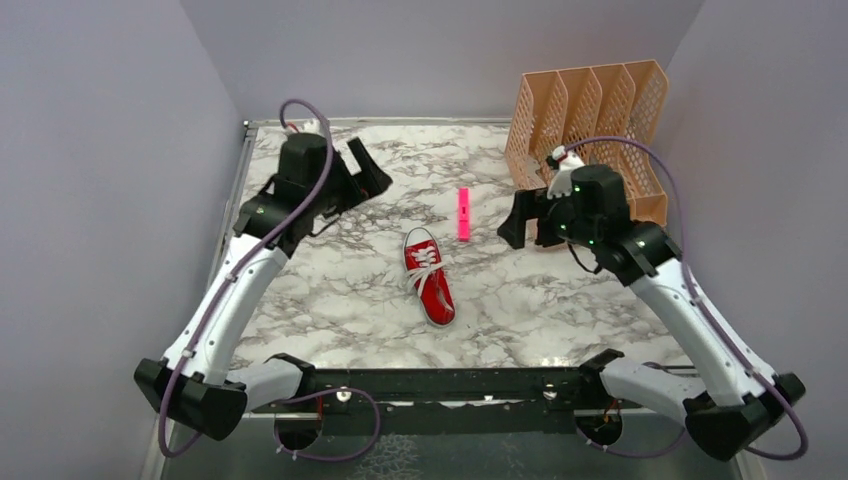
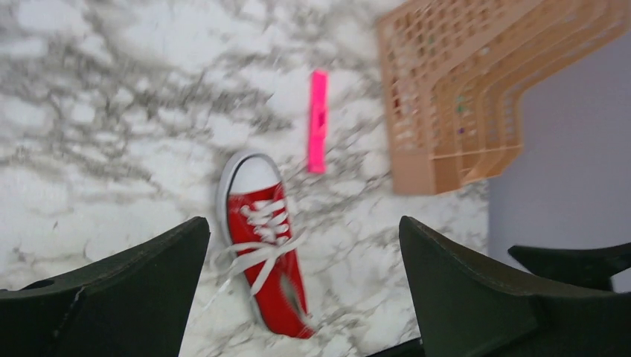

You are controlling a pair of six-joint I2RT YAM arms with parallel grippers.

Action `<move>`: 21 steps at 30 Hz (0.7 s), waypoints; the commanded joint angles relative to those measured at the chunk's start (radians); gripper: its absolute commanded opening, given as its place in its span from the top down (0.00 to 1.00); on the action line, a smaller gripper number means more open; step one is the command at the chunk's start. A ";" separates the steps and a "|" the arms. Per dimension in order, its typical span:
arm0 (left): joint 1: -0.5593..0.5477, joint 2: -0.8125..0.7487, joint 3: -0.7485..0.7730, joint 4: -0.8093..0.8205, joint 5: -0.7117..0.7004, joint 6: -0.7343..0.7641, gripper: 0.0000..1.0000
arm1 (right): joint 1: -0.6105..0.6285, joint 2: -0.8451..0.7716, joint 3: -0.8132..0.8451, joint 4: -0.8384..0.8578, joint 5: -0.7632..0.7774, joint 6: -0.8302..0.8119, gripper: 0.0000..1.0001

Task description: Tie the shoes

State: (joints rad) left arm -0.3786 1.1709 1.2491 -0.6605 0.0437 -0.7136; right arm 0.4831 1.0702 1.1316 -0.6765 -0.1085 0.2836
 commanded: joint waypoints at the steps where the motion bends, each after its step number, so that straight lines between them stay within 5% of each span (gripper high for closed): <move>1: 0.007 -0.003 0.320 -0.063 -0.075 0.031 0.02 | 0.003 -0.140 0.225 -0.182 0.105 -0.056 0.00; 10: 0.007 -0.052 0.674 -0.058 -0.262 0.219 0.02 | 0.004 -0.097 0.664 -0.263 0.151 -0.053 0.00; 21: 0.007 -0.096 0.766 -0.014 -0.417 0.380 0.02 | 0.004 -0.034 0.807 -0.171 0.117 0.000 0.00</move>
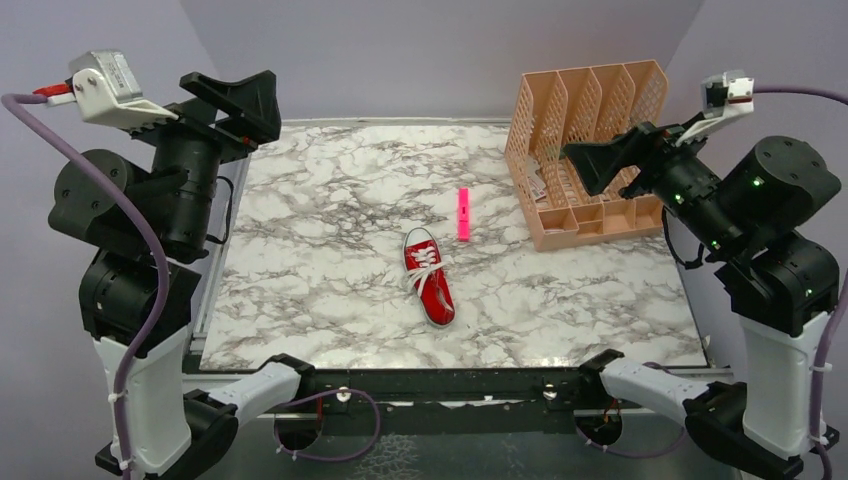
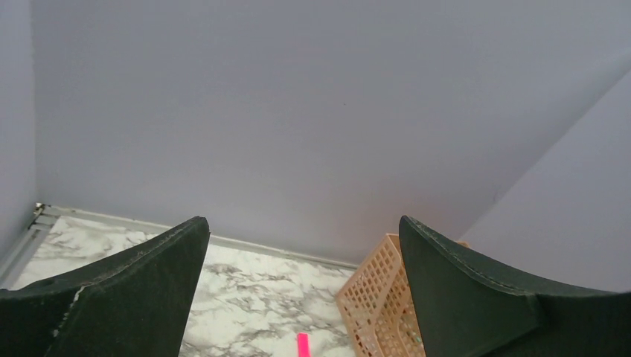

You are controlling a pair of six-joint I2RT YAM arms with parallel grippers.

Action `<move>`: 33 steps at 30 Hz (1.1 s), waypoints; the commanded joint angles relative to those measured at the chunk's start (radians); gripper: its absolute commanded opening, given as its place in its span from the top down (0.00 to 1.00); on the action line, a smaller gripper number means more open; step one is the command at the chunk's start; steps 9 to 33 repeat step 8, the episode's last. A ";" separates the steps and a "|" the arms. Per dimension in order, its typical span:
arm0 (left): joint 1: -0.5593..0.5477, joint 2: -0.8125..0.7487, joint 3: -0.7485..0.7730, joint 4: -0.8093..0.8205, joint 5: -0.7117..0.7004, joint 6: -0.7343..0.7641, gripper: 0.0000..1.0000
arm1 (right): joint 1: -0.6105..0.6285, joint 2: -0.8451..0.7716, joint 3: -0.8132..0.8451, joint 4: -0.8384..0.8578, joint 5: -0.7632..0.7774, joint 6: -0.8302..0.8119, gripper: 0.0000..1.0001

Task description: Tie the shoes

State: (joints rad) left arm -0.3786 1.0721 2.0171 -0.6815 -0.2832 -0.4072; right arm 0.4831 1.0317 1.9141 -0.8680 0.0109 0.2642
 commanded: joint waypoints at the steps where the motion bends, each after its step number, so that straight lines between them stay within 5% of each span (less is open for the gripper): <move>1: 0.007 0.001 -0.010 0.010 -0.088 0.075 0.02 | 0.003 0.006 0.025 0.026 -0.001 0.020 0.00; 33: 0.007 -0.009 -0.049 0.019 -0.056 0.062 0.01 | 0.004 0.018 0.005 0.050 -0.025 0.019 0.00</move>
